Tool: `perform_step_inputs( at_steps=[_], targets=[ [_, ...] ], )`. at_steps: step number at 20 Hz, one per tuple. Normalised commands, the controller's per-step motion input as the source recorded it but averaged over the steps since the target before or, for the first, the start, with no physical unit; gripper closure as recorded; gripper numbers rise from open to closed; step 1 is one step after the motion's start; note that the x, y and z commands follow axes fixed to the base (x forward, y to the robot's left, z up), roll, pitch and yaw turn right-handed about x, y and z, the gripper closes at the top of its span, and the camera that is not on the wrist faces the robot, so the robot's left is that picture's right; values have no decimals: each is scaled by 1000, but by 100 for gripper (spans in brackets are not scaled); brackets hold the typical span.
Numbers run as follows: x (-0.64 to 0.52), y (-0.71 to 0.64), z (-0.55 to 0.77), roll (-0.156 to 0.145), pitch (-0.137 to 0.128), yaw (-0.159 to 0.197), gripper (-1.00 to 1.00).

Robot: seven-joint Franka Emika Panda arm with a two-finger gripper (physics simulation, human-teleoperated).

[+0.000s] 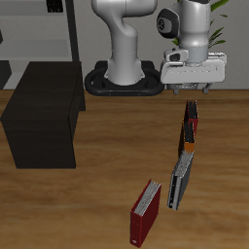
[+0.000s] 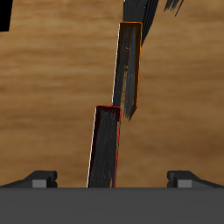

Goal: Place the left red book in the top region of the shelf

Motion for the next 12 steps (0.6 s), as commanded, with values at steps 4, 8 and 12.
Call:
perform_step_inputs(
  at_steps=[4,8,12],
  targets=[
    [16,94,-307,6,2,17,-100],
    [-54,152,-316,15,5,21,-100],
    [-60,58,-193,0,-26,19,-100]
  ],
)
